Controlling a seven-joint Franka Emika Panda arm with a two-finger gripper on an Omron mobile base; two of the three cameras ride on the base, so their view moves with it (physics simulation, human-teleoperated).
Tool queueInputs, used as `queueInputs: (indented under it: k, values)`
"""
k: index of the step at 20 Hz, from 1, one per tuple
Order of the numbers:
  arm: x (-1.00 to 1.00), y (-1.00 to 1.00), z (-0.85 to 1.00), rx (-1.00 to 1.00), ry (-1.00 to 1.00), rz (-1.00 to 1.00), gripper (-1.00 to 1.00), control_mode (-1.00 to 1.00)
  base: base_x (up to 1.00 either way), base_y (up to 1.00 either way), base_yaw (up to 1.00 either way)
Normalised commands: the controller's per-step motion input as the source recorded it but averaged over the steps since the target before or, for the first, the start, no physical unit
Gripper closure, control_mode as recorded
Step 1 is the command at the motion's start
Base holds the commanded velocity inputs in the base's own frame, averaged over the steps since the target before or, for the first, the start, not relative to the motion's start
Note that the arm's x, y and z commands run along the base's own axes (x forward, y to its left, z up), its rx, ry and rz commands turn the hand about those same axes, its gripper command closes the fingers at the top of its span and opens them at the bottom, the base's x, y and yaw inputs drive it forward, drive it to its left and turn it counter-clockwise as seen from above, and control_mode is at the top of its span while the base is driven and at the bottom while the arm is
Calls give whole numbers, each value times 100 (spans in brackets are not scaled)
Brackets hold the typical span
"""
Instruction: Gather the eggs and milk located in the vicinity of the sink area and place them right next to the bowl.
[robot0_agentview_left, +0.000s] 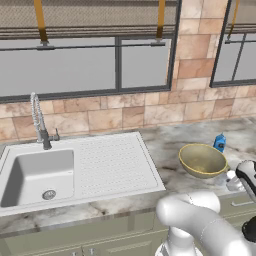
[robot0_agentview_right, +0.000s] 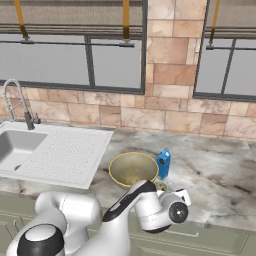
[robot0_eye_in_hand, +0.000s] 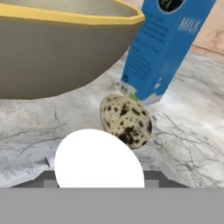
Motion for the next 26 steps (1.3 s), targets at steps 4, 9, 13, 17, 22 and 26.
queueInputs:
  k: [4,9,13,17,22,26]
  values:
    - [7,0,-28,5,0,0,100,-100,0,0,0]
    - [1,4,-20,4,0,1,100,-100,0,0,0]
    - [0,21,-17,2,0,3,100,-100,0,0,0]
    - [0,31,-14,0,0,4,100,-100,0,0,0]
    - [0,41,-11,0,0,6,100,-100,0,0,0]
    - [0,44,-7,1,0,6,100,-100,0,0,0]
